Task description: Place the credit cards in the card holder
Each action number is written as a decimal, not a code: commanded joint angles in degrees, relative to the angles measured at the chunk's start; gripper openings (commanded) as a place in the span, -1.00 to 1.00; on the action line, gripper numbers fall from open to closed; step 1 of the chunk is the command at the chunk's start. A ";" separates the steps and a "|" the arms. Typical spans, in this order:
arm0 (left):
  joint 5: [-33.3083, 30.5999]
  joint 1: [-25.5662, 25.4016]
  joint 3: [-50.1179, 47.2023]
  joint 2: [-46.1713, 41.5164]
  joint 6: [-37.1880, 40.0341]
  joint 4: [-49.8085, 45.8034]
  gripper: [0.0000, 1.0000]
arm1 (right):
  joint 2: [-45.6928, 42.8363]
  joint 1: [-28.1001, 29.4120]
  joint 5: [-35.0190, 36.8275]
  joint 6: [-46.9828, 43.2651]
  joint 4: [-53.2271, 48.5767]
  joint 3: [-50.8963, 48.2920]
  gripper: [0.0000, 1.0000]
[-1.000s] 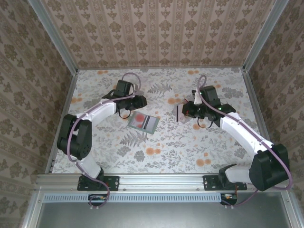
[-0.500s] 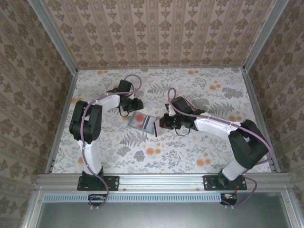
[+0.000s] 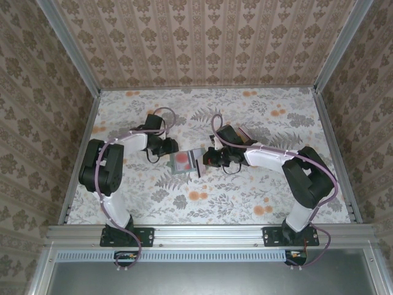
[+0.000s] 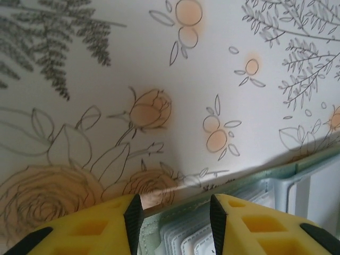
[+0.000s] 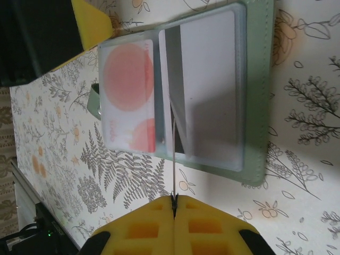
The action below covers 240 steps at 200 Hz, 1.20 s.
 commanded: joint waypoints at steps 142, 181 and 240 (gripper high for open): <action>-0.14 -0.59 -15.66 -16.75 -5.41 3.39 -0.19 | 10.61 -4.34 -14.29 -2.88 1.65 9.80 -0.94; 0.26 -0.64 -16.37 -16.60 -5.93 3.73 -0.18 | 12.76 -4.28 -15.66 -2.22 2.57 11.43 -0.94; 0.13 -0.68 -16.14 -14.45 -6.03 3.89 -0.18 | 13.76 -4.28 -16.15 -2.56 2.07 12.43 -0.94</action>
